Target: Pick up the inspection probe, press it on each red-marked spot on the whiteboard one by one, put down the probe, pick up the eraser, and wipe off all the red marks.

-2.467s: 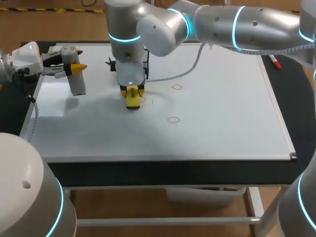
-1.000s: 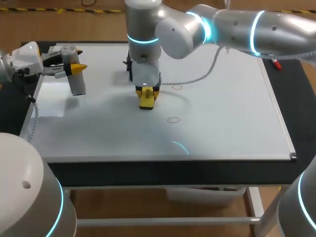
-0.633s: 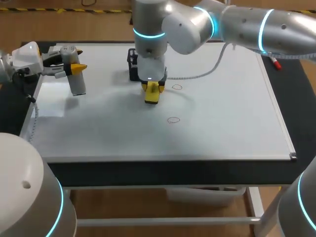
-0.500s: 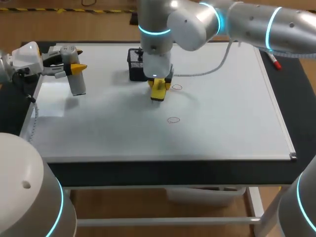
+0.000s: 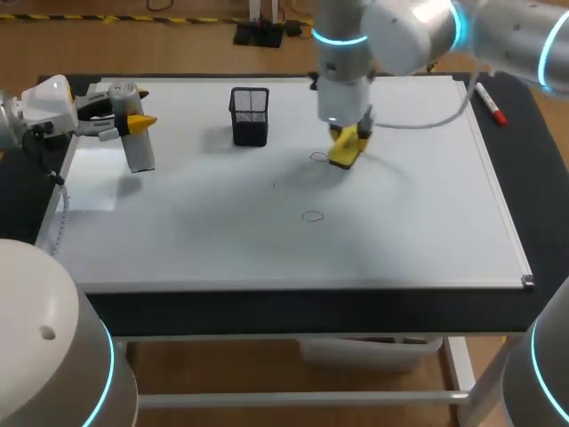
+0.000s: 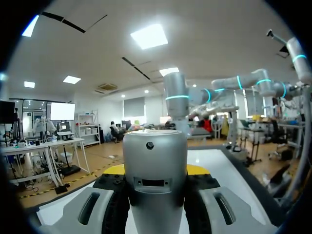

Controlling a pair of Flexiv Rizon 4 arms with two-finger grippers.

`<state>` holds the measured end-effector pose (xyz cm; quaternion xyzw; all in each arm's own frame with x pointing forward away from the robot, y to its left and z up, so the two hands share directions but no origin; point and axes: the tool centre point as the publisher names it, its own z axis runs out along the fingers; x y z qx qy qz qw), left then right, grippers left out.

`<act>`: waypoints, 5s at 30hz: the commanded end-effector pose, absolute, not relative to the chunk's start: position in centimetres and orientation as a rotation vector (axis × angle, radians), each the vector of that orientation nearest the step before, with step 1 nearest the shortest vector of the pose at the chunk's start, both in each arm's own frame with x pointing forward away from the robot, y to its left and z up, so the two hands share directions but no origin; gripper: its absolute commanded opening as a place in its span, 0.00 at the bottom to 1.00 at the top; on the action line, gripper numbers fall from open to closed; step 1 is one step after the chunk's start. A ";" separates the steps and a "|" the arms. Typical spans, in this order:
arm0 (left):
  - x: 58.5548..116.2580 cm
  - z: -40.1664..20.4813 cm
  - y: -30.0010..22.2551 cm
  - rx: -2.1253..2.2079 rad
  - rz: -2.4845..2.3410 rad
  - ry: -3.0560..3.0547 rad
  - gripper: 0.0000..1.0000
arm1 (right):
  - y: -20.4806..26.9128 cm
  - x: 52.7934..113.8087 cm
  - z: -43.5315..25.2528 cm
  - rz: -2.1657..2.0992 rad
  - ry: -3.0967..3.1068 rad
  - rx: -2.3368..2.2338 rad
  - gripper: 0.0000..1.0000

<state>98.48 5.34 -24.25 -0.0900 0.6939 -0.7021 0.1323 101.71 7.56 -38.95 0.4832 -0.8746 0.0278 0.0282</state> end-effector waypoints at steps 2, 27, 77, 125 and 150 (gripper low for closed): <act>98.4 -24.1 5.3 -0.261 -2.035 2.013 0.00 | 2.2 101.1 -38.4 0.061 -2.746 1.410 0.00; 98.4 -24.1 5.3 -0.261 -2.035 2.013 0.00 | -9.7 100.7 -39.8 -0.041 -2.933 0.967 0.00; 95.9 -24.1 -8.5 0.007 -2.269 2.157 0.00 | -10.9 101.0 -40.3 -0.074 -2.945 0.913 0.00; 102.3 -25.7 -27.4 -0.011 -2.272 2.086 0.00 | -10.9 101.0 -40.3 -0.074 -2.945 0.913 0.00; 103.9 -27.7 -29.0 -0.039 -2.286 2.100 0.00 | -10.9 101.0 -40.3 -0.074 -2.945 0.913 0.00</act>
